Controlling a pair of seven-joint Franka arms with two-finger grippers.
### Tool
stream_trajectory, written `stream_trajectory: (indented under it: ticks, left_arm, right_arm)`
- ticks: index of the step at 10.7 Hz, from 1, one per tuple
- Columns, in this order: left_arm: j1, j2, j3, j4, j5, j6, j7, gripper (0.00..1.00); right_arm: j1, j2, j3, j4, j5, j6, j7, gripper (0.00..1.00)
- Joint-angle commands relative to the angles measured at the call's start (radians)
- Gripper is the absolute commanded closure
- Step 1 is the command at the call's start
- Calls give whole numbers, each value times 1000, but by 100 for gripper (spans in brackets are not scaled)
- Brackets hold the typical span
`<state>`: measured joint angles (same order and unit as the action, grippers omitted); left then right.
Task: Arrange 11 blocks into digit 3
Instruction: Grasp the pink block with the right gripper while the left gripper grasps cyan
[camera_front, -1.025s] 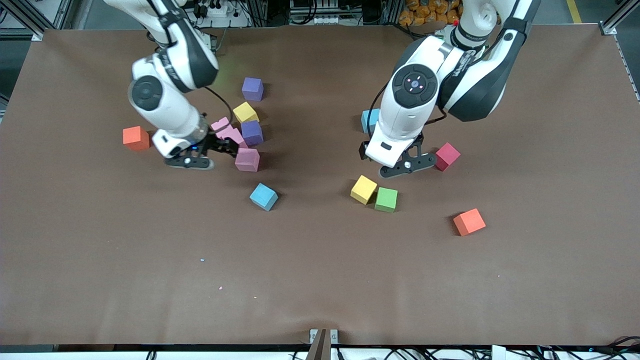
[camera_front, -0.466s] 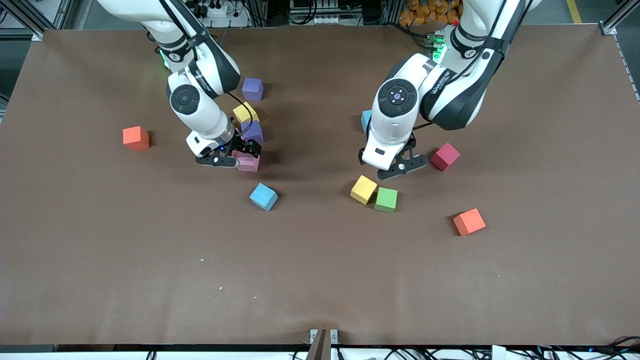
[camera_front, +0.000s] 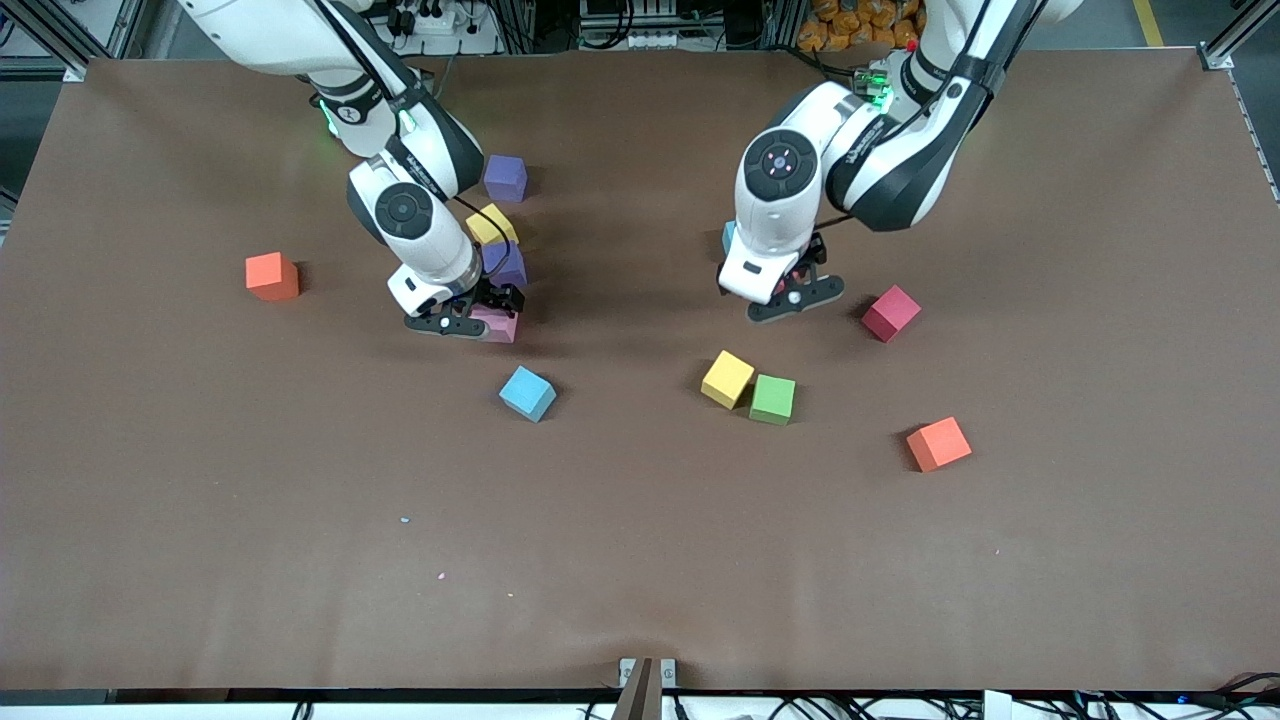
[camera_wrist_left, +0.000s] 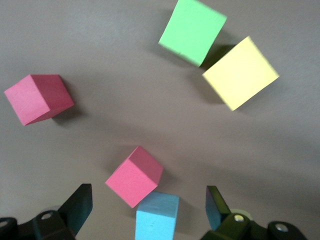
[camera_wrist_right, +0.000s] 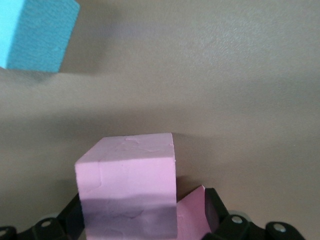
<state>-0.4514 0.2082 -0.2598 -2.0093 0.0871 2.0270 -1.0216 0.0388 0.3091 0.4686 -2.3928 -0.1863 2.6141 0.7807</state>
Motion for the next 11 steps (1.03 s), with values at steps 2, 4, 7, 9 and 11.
stream_trajectory:
  ticks: [2,4,7,9,11]
  left_arm:
    - [27,-76,-49,-158,17,99,-25,0]
    - [22,-90,-67,-219,13,175,-28,0]
    - [14,-92,-107,-287,10,260,-66,0]
    - [8,-92,-139,-362,9,381,-113,0]
    - [4,-79,-145,-407,9,450,-130,0]
  right_arm:
    - [7,31,-4,17,-41,10,35,9]
    - [7,39,-7,38,-39,12,35,26]
    - [6,47,-19,67,-39,11,35,67]
    - [3,42,-21,67,-36,-2,37,95]
    - [12,33,-12,66,-36,-12,72,98]
